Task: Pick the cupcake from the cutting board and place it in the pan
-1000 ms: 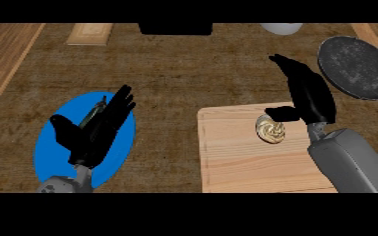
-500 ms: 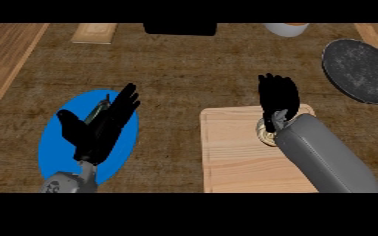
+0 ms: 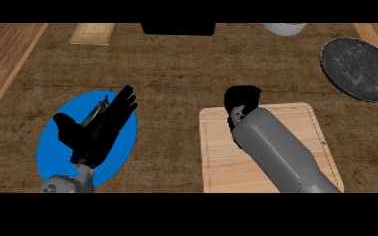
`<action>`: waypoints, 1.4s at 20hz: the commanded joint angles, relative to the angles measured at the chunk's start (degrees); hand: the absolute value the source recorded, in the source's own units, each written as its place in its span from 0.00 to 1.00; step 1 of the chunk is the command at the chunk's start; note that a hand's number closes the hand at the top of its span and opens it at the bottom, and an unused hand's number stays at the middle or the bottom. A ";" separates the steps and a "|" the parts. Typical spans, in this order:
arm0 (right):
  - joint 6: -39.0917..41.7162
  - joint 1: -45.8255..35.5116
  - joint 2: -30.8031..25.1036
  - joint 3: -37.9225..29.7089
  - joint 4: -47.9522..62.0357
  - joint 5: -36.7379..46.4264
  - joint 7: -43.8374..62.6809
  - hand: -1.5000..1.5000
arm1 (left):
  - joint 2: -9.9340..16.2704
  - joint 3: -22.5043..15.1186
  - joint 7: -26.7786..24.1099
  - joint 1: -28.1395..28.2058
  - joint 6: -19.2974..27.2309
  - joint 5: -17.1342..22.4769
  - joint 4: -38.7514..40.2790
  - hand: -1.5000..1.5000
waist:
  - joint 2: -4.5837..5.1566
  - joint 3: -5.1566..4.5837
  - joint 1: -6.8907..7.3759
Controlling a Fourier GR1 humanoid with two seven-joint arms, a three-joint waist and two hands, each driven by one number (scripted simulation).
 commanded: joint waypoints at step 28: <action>8.14 4.13 1.50 -3.77 4.50 15.71 6.94 0.00 | 0.00 4.67 0.36 0.28 -3.82 -1.19 2.46 0.50 | -0.01 0.19 -1.58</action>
